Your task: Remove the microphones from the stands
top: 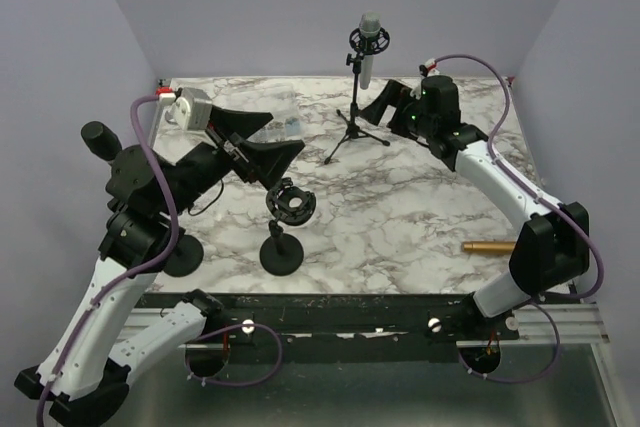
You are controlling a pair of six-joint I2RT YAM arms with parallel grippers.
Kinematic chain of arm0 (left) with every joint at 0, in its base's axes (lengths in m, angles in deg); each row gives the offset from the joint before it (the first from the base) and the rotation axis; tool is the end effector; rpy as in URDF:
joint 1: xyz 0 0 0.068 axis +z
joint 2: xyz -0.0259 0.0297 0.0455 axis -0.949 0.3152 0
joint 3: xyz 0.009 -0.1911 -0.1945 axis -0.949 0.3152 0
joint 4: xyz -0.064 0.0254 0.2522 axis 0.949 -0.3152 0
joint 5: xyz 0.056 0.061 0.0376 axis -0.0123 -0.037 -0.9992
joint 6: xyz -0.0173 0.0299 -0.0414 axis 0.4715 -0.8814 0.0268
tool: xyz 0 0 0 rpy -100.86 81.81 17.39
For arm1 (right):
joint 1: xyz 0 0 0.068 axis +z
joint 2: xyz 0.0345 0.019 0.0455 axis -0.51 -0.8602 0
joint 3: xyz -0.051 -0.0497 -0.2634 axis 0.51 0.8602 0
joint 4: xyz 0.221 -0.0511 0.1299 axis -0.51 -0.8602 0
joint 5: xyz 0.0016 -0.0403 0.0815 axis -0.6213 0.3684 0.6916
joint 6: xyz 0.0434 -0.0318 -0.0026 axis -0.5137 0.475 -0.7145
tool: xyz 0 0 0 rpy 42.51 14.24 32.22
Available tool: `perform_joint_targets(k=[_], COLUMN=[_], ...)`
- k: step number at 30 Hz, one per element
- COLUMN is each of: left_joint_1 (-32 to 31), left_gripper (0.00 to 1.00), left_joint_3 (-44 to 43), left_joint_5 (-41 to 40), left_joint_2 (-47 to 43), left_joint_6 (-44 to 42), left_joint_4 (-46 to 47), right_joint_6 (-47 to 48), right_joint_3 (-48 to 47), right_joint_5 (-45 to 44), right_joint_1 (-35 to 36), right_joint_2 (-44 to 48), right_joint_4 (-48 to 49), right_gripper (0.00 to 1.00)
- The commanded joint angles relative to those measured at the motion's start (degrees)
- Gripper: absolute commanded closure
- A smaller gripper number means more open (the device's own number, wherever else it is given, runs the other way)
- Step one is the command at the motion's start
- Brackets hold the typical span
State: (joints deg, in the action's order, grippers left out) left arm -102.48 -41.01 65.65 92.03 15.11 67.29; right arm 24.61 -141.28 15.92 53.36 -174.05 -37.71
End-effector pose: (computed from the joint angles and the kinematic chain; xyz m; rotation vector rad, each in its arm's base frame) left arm 0.1098 -0.0792 0.4805 0.3722 1.3665 -1.0339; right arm 0.3329 0.1443 0.3248 0.1551 2.0727 0.7774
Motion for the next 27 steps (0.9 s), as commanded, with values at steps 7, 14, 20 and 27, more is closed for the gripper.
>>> perform_joint_targets(k=[7, 14, 20, 27], left_joint_1=[0.1, 0.27, 0.27, 0.27], left_gripper=[0.01, 0.01, 0.01, 0.01], left_joint_3=[8.41, 13.57, 14.68, 14.59], left_joint_5=[1.15, -0.21, -1.43, -1.2], left_joint_2=[0.19, -3.01, -4.55, -4.26], left_joint_6=[-13.02, -14.21, -14.93, -15.11], left_joint_4=[6.37, 9.95, 9.95, 9.98], right_joint_6=[15.9, 21.84, 23.78, 27.71], right_joint_3=[-27.02, -40.35, -53.84, -56.12], right_joint_5=[-14.85, -17.43, -16.01, -16.28], right_joint_1=[-1.61, -1.6, -1.62, -0.21], right_joint_2=[-8.84, -17.91, -28.01, -32.01], right_joint_4=[-8.67, -4.4, -5.65, -3.69], right_gripper=[0.02, 0.06, 0.09, 0.16])
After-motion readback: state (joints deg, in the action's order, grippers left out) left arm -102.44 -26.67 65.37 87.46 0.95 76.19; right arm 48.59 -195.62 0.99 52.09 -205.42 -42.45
